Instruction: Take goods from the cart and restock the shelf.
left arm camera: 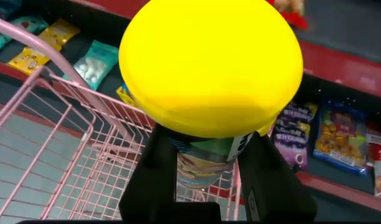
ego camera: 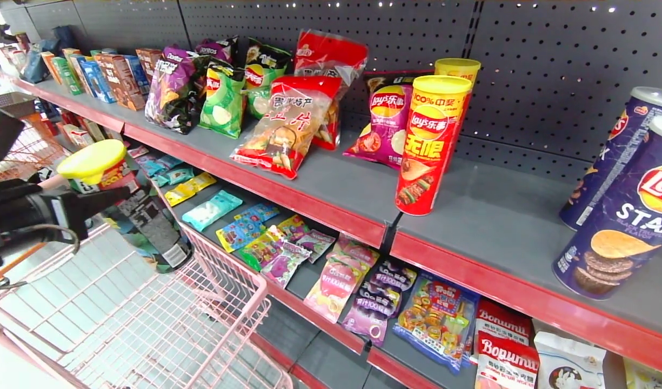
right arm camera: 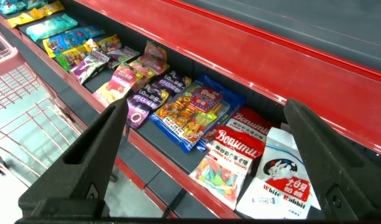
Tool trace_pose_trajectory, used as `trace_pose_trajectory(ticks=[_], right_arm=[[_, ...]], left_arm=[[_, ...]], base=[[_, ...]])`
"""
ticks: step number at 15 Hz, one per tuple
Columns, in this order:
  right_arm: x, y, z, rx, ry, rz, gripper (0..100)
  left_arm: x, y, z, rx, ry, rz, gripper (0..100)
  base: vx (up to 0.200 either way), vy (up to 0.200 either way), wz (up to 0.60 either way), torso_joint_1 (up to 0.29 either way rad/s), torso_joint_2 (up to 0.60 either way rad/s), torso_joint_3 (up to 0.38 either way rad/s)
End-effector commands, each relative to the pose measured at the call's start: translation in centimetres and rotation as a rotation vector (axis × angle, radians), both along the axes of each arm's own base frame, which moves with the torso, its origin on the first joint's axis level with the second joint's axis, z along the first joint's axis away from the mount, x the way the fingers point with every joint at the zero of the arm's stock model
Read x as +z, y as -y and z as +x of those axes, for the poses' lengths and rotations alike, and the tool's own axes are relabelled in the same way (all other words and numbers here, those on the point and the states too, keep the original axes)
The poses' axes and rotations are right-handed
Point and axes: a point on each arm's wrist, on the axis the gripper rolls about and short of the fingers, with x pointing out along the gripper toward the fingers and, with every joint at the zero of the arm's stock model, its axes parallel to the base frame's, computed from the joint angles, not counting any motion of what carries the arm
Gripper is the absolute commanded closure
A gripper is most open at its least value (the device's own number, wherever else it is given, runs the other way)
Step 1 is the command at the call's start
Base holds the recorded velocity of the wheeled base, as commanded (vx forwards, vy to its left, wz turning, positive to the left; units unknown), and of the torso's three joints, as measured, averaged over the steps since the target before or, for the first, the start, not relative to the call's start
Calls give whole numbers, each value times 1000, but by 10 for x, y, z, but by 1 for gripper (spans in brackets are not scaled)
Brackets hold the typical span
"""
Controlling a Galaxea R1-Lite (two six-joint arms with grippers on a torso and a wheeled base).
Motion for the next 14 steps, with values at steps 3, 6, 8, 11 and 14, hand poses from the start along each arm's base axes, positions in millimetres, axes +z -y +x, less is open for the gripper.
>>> trace_pose_trajectory(ticks=[3, 6, 8, 11, 14], right_arm=[[0, 0, 0, 1, -2, 1, 0], [0, 0, 0, 1, -2, 4, 0], [0, 0, 0, 1, -2, 3, 0], [0, 0, 0, 1, -2, 3, 0], [0, 0, 0, 1, -2, 3, 0]], left_arm=[[31, 9, -108, -3, 147, 9, 100], [20, 11, -130, -2, 183, 15, 100], [14, 12, -140, 0, 197, 18, 100], [7, 13, -147, 5, 206, 33, 100], [-2, 13, -152, 25, 204, 55, 100]], base=[[0, 0, 0, 0, 0, 0], [0, 0, 0, 0, 0, 0], [0, 0, 0, 0, 0, 0], [0, 0, 600, 38, -102, -58], [0, 0, 600, 206, -502, -297]])
